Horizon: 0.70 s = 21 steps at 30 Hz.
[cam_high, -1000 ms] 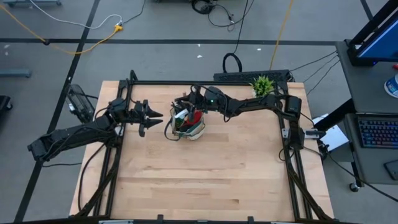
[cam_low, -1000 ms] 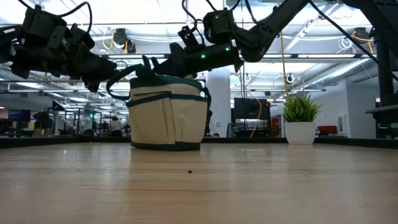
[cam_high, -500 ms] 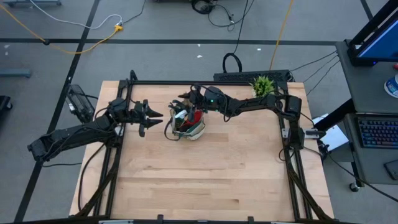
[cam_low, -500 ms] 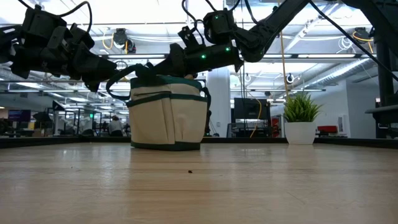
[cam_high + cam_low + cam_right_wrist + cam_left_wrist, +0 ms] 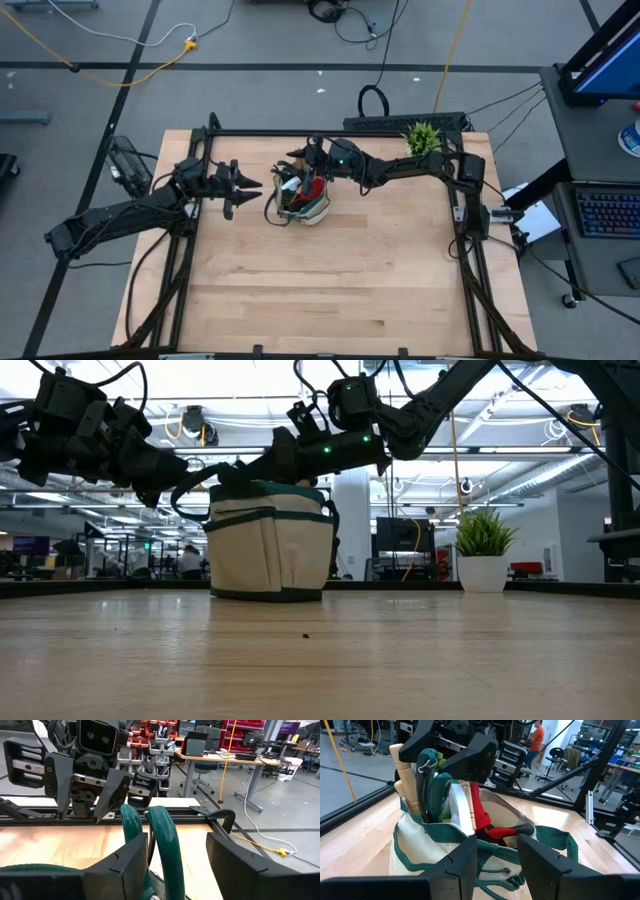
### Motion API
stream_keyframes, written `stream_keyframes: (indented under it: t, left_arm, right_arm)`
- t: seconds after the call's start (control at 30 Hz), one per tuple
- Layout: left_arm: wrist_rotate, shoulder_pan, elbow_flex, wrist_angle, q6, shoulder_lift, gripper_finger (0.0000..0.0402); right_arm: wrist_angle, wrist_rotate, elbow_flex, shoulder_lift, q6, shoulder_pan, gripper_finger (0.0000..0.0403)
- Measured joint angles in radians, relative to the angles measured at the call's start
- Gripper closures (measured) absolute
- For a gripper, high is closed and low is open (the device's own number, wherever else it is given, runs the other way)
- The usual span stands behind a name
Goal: Pick & Place Garden tools in Gardening bag
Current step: Put the shears into the gardening bag
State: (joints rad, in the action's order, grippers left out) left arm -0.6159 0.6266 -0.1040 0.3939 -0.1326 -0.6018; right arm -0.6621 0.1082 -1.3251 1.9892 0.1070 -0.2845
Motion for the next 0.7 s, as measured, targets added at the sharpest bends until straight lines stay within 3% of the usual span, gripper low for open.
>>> stream_keyframes:
  t: [0.4,0.7]
  left_arm:
    - [0.001,0.000,0.000,0.000,-0.009,0.000,0.0256]
    - [0.009,0.000,0.000,0.000,-0.010,0.000,0.0256]
  right_arm:
    - [0.000,0.053,0.000,0.000,-0.007,-0.020,0.0246]
    - [0.085,0.106,-0.077,0.040,0.006,-0.029,0.0239]
